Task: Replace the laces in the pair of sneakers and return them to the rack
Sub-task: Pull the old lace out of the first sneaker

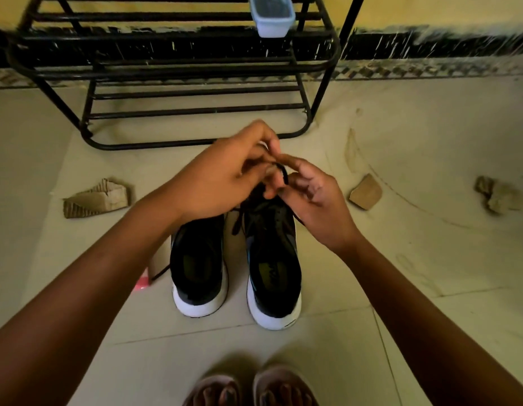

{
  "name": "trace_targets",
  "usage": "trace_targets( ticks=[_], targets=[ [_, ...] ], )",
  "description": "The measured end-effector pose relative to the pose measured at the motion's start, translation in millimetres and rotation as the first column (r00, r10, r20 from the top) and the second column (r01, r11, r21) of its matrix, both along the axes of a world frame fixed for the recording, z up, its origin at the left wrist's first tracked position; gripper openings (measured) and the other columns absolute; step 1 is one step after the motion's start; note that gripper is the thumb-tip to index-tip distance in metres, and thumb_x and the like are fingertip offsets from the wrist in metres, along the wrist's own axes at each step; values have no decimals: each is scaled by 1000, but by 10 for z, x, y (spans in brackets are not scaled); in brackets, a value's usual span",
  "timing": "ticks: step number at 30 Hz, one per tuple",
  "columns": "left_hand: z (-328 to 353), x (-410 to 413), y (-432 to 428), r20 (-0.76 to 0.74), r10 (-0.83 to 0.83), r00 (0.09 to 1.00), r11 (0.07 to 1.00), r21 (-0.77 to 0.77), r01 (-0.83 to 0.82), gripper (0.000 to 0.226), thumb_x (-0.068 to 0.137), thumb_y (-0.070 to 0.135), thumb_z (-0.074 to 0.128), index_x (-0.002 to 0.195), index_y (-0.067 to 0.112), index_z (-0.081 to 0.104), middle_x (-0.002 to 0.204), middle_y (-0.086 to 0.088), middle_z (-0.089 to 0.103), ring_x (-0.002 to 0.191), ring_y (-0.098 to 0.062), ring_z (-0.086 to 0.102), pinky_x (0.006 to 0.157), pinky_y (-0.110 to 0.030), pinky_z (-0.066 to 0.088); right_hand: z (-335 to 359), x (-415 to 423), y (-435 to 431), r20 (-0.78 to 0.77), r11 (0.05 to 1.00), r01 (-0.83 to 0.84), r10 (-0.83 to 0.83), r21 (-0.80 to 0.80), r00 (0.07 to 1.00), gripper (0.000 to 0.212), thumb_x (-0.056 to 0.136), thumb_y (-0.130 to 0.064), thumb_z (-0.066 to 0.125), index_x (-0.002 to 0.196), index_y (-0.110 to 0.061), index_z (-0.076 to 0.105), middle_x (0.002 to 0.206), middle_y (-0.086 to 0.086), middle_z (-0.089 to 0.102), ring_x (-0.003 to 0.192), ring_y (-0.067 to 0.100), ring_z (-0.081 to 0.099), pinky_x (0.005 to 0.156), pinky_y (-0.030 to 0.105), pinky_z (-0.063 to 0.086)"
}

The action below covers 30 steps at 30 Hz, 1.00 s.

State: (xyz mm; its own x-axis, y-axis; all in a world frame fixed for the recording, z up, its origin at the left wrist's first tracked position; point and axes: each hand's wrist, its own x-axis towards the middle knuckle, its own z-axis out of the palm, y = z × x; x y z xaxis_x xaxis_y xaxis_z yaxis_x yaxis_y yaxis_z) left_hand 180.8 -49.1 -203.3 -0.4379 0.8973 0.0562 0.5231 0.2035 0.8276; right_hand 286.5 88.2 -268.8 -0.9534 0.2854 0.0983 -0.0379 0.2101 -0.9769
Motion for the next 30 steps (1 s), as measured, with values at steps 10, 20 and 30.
trace_targets(
  ticks=[10,20,30],
  targets=[
    [92,61,-31,599,40,800,961,196,-195,31,95,-4,37,104,14,60,106,2,69,81,-9,69,64,-20,53,-47,36,-236,4,922,-106,116,-374,993,28,91,-15,49,118,-14,58,105,-6,69,110,12,62,99,27,45],
    [12,-427,-379,840,197,505,702,239,-671,22,94,22,52,115,28,54,85,9,65,49,0,43,53,-13,41,-233,239,-39,130,912,46,8,-408,991,24,92,-30,53,80,-20,71,51,-9,32,43,4,22,42,20,16],
    [-174,-528,-583,428,595,680,799,-222,-559,24,99,21,40,84,18,59,72,5,58,75,-9,64,76,-22,53,-198,331,394,277,1000,0,-3,11,961,22,86,-28,55,80,-11,68,58,1,46,51,4,38,51,14,32]
  ],
)
